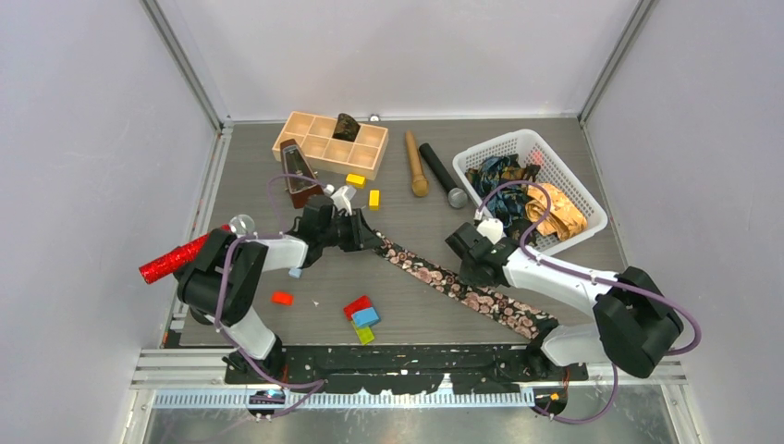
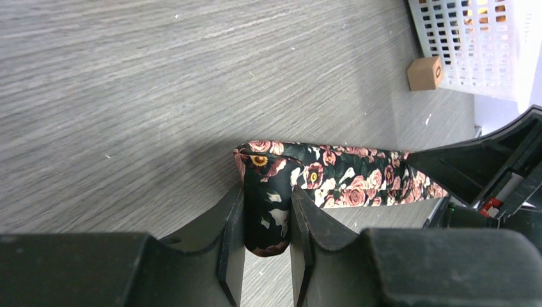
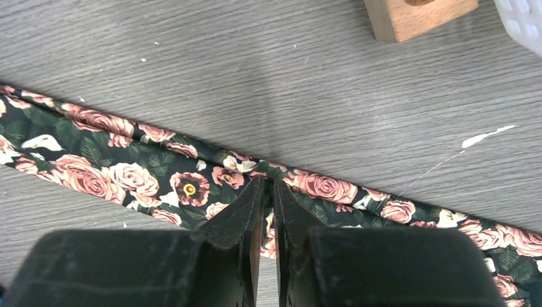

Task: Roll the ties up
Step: Roll the tie at the center of the board.

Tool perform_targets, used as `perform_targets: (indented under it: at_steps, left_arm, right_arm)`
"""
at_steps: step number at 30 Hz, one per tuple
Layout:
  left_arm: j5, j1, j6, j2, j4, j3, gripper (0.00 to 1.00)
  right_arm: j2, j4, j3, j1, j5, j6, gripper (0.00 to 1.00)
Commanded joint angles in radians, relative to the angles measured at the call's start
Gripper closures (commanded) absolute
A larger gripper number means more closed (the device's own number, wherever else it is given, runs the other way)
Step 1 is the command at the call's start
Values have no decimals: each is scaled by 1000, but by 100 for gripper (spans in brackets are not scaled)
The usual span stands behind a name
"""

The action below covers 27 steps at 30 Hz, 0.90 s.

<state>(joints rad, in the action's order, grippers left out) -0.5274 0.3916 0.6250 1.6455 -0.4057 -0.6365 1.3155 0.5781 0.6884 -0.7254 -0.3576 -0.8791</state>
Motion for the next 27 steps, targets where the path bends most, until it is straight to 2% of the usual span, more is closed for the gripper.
perform_targets:
  at_steps: [1,12,27]
  left_arm:
    - [64,19,-69,-52,67,-50,81]
    - [188,83,-138,-64,168,-98,83]
    - [495,233,-240,-81,296,-163,90]
  right_arm:
    - [26,7,33,-5,9,32,83]
    - [44,-6,13,-5,31,37,83]
    - [46,-18,-10,-5,42,36,83]
